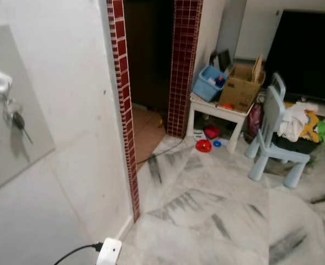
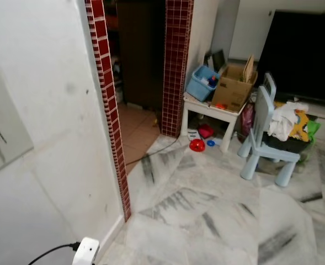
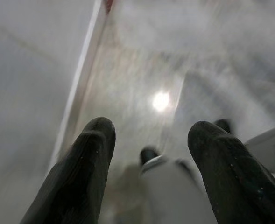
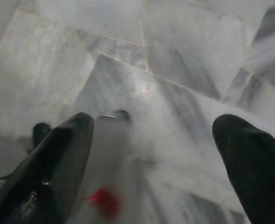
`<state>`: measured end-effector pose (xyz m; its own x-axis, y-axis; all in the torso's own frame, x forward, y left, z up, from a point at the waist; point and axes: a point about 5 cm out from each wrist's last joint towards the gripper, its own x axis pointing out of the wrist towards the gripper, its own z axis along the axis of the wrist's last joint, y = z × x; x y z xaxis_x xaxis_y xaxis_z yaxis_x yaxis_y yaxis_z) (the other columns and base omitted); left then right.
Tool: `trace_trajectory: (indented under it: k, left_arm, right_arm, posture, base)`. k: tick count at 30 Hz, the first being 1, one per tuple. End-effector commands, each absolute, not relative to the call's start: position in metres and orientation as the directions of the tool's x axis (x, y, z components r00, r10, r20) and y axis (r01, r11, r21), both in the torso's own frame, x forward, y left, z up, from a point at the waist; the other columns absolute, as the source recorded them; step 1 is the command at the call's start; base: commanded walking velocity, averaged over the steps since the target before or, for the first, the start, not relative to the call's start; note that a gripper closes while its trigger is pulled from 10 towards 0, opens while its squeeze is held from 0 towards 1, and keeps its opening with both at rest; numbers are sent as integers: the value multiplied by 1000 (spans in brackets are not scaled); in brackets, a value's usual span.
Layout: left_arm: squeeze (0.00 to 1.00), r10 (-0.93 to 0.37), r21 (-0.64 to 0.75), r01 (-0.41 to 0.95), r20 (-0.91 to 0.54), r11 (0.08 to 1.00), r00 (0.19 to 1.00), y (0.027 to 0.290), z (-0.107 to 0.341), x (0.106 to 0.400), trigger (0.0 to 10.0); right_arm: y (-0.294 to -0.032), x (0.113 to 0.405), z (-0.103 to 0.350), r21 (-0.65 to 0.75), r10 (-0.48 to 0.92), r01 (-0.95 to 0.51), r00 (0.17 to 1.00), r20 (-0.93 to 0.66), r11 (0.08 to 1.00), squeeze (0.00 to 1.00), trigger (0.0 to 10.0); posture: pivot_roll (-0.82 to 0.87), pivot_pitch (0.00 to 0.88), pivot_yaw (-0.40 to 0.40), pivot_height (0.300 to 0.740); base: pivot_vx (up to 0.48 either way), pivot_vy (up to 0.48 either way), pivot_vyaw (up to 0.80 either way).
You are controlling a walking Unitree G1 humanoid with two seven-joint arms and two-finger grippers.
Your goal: Hang keys on a hook
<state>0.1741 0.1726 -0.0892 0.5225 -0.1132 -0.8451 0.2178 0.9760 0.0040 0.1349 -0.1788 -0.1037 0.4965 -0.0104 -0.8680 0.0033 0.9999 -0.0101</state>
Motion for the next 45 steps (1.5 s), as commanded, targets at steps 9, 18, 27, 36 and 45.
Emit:
trace_trajectory:
  k: [9,18,27,36,45]
  left_arm:
    - [0,-124,9,231,-825,973,552,168,-84,186,10000]
    - [0,-123,11,233,-826,972,550,168,-84,186,10000]
    - [0,-121,0,213,-824,977,553,168,-84,185,10000]
    - [0,-119,0,211,-826,977,551,168,-84,185,10000]
    - [0,-117,2,211,-828,977,548,168,-85,185,10000]
  right_arm:
    - [-179,135,-104,-2,-9,15,491,-871,1000,0,10000]
    - [-180,135,-104,1,-12,27,492,-871,1000,0,10000]
    - [-180,135,-104,5,-10,29,488,-873,1000,0,10000]
    - [-180,135,-104,6,-9,31,487,-874,1000,0,10000]
    - [-179,134,-104,9,-8,34,484,-875,999,0,10000]
  posture:
    - [-69,0,20,740]
    - [-69,0,19,740]
    - [-68,0,19,740]
    - [-68,0,19,740]
    - [-68,0,20,740]
  base:
    - [0,-480,0]
    - [0,-455,0]
    - [0,0,-374]
    - [0,0,-723]
    - [0,0,-715]
